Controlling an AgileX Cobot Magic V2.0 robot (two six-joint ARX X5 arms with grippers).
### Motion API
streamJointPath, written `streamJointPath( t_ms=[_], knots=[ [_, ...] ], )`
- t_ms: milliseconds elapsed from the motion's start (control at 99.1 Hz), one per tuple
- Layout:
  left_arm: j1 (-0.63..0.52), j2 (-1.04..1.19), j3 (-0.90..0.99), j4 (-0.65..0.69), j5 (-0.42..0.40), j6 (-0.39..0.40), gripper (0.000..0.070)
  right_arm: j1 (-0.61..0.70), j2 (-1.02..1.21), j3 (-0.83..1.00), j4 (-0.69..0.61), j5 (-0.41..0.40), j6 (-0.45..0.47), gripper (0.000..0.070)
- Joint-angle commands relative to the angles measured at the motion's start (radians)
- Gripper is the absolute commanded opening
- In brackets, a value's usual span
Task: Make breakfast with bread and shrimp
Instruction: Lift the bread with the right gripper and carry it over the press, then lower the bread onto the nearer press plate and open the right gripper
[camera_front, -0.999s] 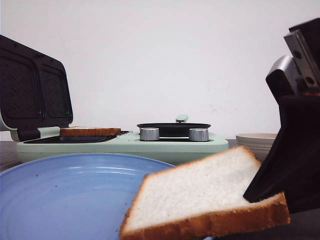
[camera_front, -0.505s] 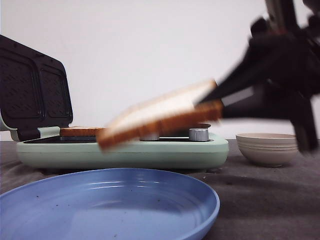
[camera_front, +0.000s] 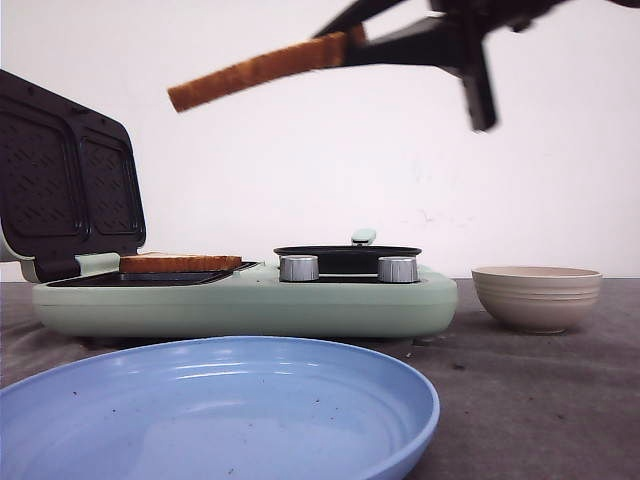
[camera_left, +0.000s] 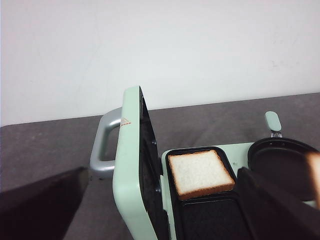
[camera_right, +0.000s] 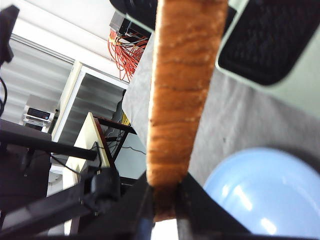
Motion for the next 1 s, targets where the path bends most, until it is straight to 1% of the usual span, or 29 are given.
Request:
streamJointPath(
  t_ms=[0, 283, 595, 716, 807, 989],
  knots=[
    [-0.001, 0.003, 0.013, 0.016, -0.002, -0.004, 0.0551, 0.016, 0.074, 0.087, -0.003, 0.001, -0.036, 0.0001],
    [-0.001, 0.003, 0.013, 0.022, -0.001, -0.004, 0.0551, 0.057, 0.365, 0.338, -0.035, 0.0, -0.034, 0.0001],
    [-0.001, 0.003, 0.013, 0.022, 0.002, -0.004, 0.055, 0.119, 0.608, 0.505, -0.084, 0.003, -0.011, 0.0001],
    [-0.001, 0.003, 0.013, 0.022, 0.002, -0.004, 0.055, 0.141, 0.67, 0.547, -0.089, 0.05, 0.017, 0.0001],
    [-0.001, 0.003, 0.013, 0.022, 0.002, -0.004, 0.055, 0.144, 0.698, 0.567, -0.098, 0.068, 0.037, 0.0001],
    [-0.001, 0.003, 0.013, 0.022, 0.002, -0.004, 0.055, 0.145, 0.711, 0.57, -0.138, 0.135, 0.04, 0.0001]
  ],
)
